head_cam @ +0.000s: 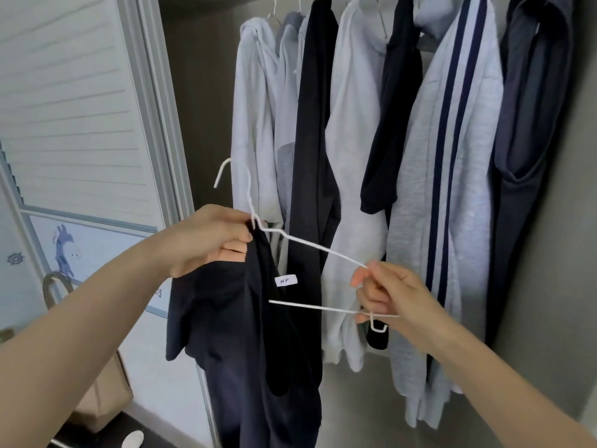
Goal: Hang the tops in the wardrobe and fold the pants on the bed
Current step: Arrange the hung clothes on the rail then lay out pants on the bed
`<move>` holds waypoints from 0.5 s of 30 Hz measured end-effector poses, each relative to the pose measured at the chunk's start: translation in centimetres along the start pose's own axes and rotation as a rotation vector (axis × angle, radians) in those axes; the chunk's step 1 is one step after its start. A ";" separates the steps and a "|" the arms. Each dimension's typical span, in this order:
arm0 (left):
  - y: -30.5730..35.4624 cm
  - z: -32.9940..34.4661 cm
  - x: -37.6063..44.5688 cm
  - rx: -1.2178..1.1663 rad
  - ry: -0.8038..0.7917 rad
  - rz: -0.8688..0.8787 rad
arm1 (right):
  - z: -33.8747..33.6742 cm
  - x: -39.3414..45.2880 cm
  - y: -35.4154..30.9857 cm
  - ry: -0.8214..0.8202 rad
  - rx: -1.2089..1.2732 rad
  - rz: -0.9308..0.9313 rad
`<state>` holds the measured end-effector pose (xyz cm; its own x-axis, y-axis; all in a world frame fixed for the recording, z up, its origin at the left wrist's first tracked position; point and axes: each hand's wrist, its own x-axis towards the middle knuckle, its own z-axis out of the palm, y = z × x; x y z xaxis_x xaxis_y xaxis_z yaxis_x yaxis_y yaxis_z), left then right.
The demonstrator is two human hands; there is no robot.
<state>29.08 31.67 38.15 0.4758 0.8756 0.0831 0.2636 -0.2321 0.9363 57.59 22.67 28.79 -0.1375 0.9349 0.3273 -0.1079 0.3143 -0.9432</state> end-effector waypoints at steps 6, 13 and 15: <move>-0.2 0.1 -1.0 1.031 0.474 0.597 | 0.0 0.3 -0.8 0.057 0.104 0.000; -0.5 0.6 -0.7 0.783 0.739 0.655 | 3.2 0.0 -2.2 0.688 -1.289 -0.517; -0.2 0.7 -0.6 0.721 0.743 0.651 | 5.5 0.0 -1.4 0.445 -1.227 -0.574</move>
<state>29.31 30.84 37.71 0.1598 0.4821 0.8614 0.6723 -0.6921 0.2626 52.37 21.29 30.41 -0.0268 0.5320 0.8463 0.8966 0.3872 -0.2150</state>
